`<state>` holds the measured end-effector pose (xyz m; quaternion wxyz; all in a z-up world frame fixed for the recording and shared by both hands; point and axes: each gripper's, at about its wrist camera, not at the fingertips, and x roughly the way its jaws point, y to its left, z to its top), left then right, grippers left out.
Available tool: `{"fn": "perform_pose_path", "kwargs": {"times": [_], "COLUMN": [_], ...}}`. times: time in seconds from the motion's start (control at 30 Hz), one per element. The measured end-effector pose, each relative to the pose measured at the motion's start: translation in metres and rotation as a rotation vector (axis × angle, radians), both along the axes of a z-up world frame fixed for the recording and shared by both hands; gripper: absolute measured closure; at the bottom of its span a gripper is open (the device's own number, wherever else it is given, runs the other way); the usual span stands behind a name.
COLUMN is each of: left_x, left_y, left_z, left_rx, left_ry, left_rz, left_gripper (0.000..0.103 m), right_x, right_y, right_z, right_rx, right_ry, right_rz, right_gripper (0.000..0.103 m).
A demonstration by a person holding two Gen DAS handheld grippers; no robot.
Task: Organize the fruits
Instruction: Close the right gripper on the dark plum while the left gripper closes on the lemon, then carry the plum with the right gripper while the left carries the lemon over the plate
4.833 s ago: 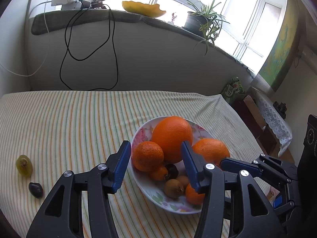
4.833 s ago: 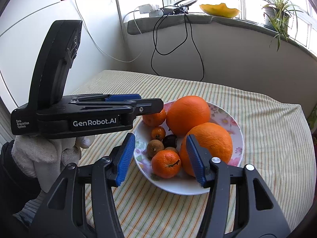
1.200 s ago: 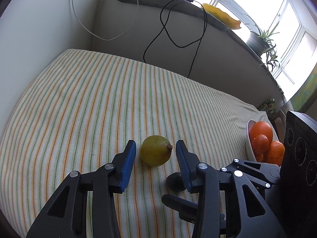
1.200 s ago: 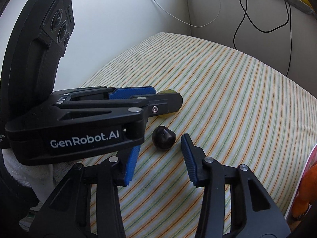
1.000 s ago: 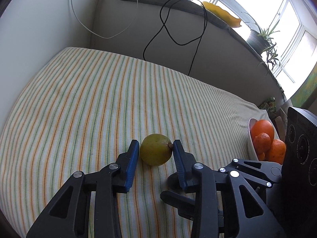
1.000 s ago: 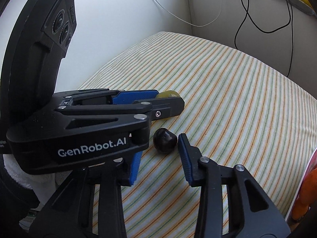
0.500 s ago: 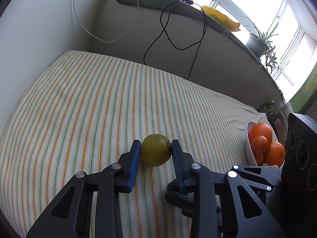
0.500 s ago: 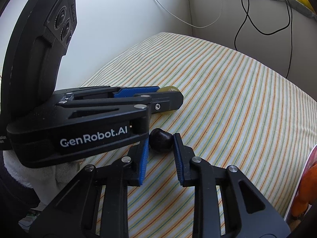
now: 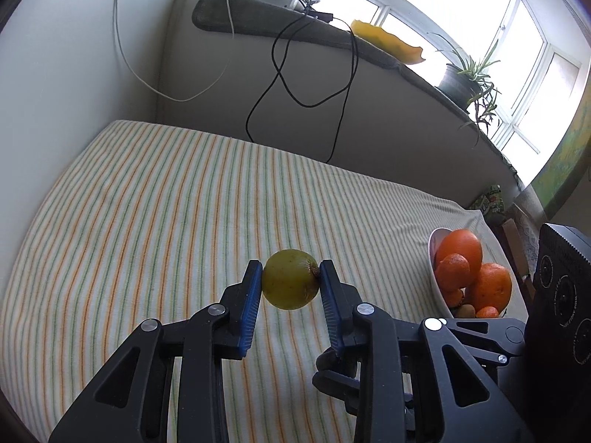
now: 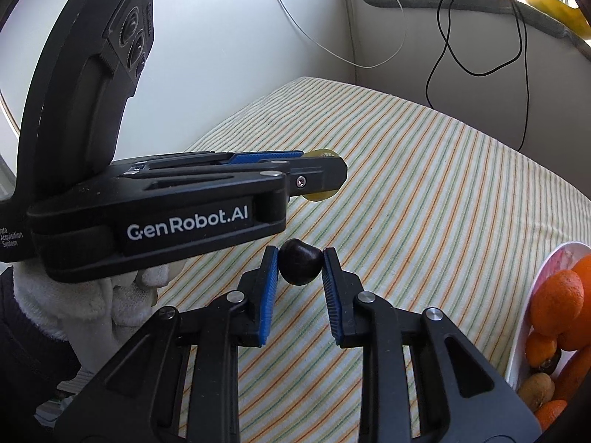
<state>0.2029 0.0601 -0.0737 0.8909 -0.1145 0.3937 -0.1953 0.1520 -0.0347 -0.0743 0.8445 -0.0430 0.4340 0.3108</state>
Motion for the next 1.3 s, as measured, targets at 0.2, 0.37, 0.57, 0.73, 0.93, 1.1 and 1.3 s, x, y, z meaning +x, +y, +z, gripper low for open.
{"fn": "perform_pose_path", "kwargs": {"times": [0.2, 0.37, 0.57, 0.73, 0.93, 1.1, 1.3], "left_x": [-0.006, -0.011, -0.016, -0.017, -0.019, -0.022, -0.026], "left_y": [-0.023, -0.04, -0.061, -0.08, -0.097, -0.11, -0.126], "left_z": [0.012, 0.016, 0.021, 0.024, 0.024, 0.023, 0.024], "left_rx": [0.003, 0.001, -0.003, -0.006, -0.009, -0.008, -0.008], "left_ry": [-0.026, -0.038, -0.047, -0.052, -0.053, -0.05, -0.049], "left_rz": [-0.032, -0.061, -0.095, -0.121, -0.154, -0.183, -0.216], "left_gripper": [0.073, 0.073, 0.073, 0.073, 0.073, 0.073, 0.073], "right_x": [-0.014, -0.026, -0.034, -0.039, -0.045, -0.047, -0.045], "right_y": [-0.023, -0.046, -0.078, -0.096, -0.123, -0.146, -0.168], "right_z": [0.013, 0.022, 0.031, 0.04, 0.043, 0.043, 0.045], "right_rx": [0.021, 0.032, 0.042, 0.05, 0.048, 0.045, 0.041], "right_ry": [-0.028, -0.05, -0.07, -0.085, -0.087, -0.085, -0.09], "right_rz": [-0.025, -0.053, -0.1, -0.137, -0.187, -0.237, -0.284], "right_gripper": [0.078, 0.078, 0.078, 0.078, 0.078, 0.078, 0.078]}}
